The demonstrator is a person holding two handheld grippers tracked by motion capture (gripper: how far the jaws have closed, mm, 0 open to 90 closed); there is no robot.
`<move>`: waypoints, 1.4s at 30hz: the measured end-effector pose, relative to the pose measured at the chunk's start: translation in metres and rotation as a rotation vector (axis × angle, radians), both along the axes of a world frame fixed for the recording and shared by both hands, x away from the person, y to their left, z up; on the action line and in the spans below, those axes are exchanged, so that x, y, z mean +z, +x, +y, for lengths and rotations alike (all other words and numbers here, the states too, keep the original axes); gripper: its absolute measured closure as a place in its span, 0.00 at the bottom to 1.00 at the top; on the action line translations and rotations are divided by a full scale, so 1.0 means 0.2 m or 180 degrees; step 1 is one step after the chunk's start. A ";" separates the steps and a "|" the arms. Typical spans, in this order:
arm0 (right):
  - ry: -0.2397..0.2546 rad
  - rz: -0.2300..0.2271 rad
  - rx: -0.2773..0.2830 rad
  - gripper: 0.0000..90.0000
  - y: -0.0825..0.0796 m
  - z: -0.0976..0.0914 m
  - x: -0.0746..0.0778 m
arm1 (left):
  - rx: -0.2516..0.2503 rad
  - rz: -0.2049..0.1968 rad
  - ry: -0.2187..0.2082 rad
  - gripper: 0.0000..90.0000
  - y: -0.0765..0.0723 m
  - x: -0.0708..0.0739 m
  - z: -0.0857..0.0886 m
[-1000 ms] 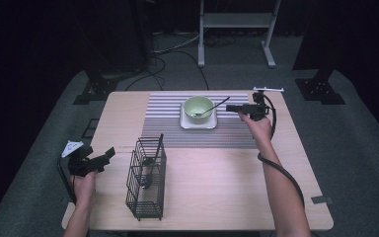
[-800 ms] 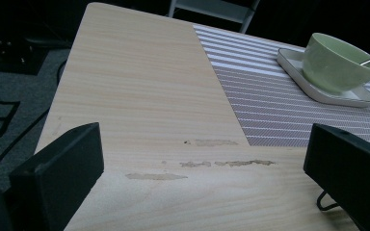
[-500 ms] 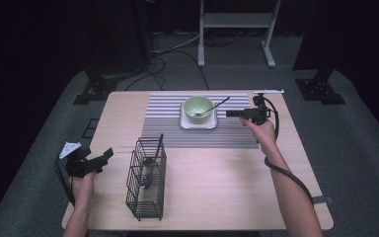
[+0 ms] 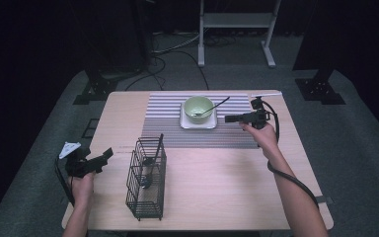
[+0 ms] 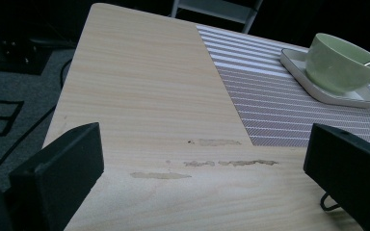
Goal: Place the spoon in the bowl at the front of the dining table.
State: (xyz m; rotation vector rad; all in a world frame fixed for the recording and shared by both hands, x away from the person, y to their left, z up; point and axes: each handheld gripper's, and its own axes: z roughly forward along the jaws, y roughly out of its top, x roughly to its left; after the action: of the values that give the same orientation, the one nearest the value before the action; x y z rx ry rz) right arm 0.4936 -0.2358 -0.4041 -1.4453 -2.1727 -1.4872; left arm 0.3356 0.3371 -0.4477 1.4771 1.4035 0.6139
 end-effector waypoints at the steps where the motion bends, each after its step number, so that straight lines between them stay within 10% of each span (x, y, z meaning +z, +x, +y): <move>1: -0.0011 -0.0011 0.0007 0.19 0.00 0.00 0.00 | 0.0003 0.0002 0.0003 0.00 0.00 0.00 0.00; 42: -0.0226 -0.0047 0.0440 0.16 -0.17 0.07 0.05 | 0.0011 -0.0002 0.0017 0.00 0.00 0.00 0.00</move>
State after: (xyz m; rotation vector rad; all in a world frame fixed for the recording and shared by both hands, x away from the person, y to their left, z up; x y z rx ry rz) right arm 0.4590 -0.2208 -0.3945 -1.2785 -2.3041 -1.3925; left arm 0.3351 0.3363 -0.4476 1.4787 1.4054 0.6206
